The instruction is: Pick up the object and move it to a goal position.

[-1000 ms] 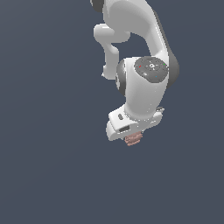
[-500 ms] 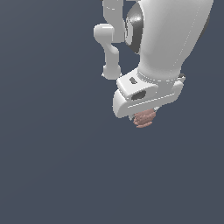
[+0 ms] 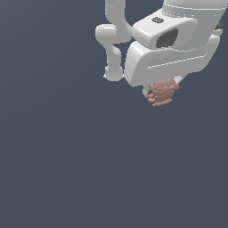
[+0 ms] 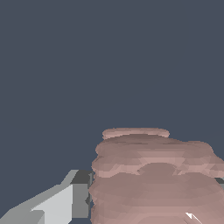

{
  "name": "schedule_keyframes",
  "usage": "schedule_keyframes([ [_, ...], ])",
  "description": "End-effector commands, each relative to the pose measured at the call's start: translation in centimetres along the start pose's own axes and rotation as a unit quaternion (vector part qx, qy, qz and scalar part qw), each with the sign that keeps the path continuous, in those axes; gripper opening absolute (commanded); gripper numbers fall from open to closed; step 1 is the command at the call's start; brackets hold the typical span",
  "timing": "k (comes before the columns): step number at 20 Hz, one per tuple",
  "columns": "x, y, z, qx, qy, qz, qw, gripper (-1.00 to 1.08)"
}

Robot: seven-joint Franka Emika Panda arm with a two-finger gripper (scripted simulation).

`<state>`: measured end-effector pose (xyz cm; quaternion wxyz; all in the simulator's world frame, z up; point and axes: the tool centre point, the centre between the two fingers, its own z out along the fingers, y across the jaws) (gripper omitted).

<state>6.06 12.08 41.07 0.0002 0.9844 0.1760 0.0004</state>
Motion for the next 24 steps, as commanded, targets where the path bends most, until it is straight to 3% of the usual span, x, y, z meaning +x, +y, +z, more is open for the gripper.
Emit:
schedule_keyframes([
  [1, -0.1, -0.5, -2.2, 0.000, 0.000, 0.000, 1.0000, -1.00],
  [11, -0.1, -1.7, -7.6, 0.000, 0.000, 0.000, 1.0000, -1.00],
  [24, -0.1, -1.9, -9.2, 0.000, 0.000, 0.000, 1.0000, -1.00],
])
